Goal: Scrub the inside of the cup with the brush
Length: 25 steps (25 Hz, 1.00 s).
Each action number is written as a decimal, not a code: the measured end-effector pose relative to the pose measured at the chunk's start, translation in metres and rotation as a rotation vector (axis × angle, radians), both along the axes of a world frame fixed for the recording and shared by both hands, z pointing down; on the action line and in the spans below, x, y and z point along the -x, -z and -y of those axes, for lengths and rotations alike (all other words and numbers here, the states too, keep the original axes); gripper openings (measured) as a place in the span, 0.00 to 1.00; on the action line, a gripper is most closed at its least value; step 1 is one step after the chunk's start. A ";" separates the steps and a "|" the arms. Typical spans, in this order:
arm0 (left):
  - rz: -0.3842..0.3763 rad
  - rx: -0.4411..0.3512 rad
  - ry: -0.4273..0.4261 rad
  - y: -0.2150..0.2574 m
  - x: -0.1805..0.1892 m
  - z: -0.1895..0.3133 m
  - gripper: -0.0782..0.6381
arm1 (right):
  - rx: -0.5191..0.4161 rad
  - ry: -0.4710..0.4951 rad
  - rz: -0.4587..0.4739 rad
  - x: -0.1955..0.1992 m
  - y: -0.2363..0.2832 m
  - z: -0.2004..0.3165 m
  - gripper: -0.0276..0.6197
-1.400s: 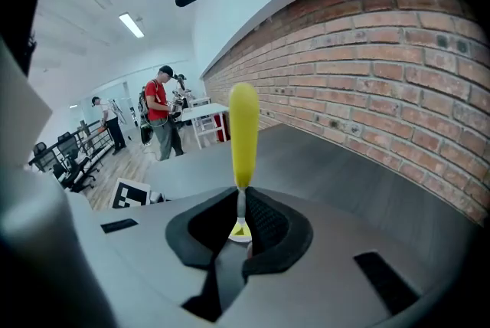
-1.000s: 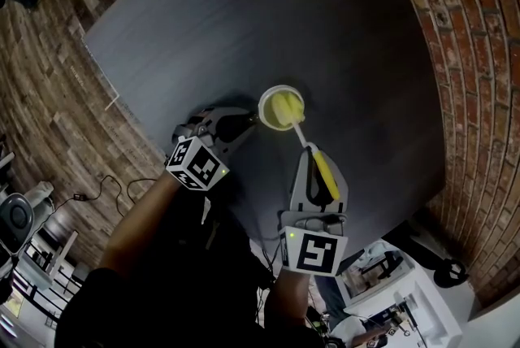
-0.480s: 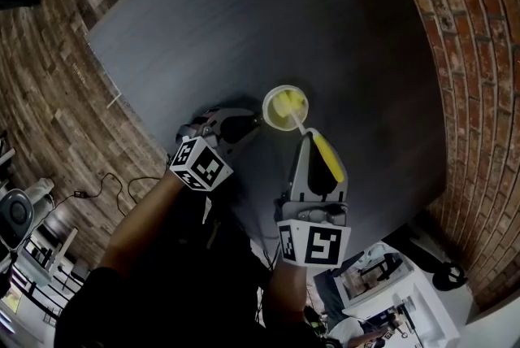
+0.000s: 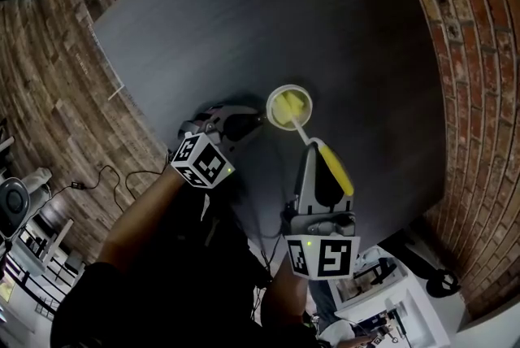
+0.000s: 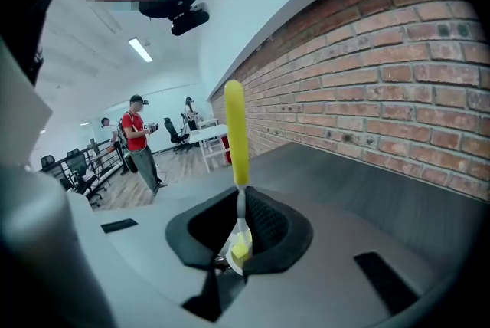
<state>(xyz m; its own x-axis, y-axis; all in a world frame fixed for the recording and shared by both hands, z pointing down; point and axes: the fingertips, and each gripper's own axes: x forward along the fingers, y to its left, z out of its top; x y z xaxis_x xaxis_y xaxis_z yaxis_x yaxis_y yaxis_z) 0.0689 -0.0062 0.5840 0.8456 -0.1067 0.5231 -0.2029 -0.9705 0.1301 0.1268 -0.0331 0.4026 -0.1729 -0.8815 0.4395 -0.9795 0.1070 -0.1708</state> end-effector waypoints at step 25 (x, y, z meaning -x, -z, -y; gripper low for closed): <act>0.001 0.001 -0.005 -0.001 -0.001 -0.001 0.21 | -0.023 -0.037 -0.286 -0.008 -0.016 0.011 0.12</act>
